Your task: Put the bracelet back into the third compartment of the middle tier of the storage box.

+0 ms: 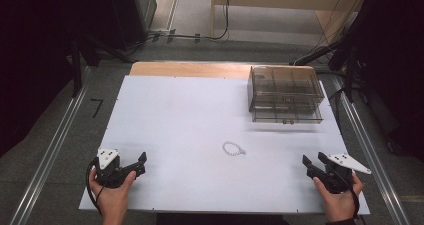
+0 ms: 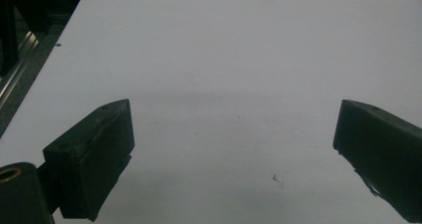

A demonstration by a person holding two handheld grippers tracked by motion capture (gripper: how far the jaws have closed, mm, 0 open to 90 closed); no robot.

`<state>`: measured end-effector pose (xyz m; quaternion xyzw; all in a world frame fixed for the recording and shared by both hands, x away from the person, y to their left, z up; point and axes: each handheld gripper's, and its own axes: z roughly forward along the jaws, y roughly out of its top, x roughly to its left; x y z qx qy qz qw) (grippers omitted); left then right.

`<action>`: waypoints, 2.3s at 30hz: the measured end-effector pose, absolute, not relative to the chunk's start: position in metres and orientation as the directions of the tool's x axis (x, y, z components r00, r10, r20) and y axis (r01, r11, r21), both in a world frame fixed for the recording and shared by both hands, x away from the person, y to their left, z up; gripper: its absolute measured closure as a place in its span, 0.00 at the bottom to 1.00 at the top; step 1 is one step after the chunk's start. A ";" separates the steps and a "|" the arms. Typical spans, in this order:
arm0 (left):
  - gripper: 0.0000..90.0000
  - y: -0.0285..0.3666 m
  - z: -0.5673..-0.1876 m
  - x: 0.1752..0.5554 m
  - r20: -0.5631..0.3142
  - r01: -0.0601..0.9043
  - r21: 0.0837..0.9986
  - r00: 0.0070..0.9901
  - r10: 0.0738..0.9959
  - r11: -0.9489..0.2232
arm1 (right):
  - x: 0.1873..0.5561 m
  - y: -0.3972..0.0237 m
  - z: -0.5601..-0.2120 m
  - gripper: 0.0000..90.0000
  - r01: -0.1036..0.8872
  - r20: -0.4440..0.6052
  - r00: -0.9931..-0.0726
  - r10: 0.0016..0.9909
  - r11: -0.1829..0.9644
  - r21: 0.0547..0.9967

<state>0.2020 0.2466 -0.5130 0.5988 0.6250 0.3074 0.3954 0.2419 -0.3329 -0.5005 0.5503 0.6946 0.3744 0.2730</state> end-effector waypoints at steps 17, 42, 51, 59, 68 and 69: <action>0.03 0.247 -0.513 0.202 -0.137 0.506 0.857 0.035 0.990 0.101 | 0.243 -0.318 -0.500 0.43 0.553 0.008 -0.289 0.957 0.160 0.817; 0.03 0.246 -0.515 0.203 -0.141 0.516 0.851 0.042 0.989 0.099 | 0.247 -0.300 -0.501 0.42 0.547 -0.016 -0.332 0.943 0.206 0.812; 0.03 0.246 -0.516 0.204 -0.142 0.523 0.847 0.049 0.989 0.096 | 0.248 -0.294 -0.501 0.42 0.538 -0.029 -0.349 0.937 0.226 0.812; 0.03 0.246 -0.516 0.204 -0.141 0.530 0.843 0.053 0.989 0.091 | 0.250 -0.287 -0.502 0.42 0.544 -0.033 -0.364 0.931 0.241 0.804; 0.03 0.246 -0.516 0.204 -0.141 0.531 0.843 0.054 0.988 0.091 | 0.251 -0.282 -0.502 0.42 0.541 -0.031 -0.371 0.928 0.243 0.805; 0.03 0.246 -0.516 0.204 -0.142 0.532 0.842 0.055 0.988 0.091 | 0.252 -0.281 -0.502 0.42 0.540 -0.032 -0.373 0.927 0.245 0.805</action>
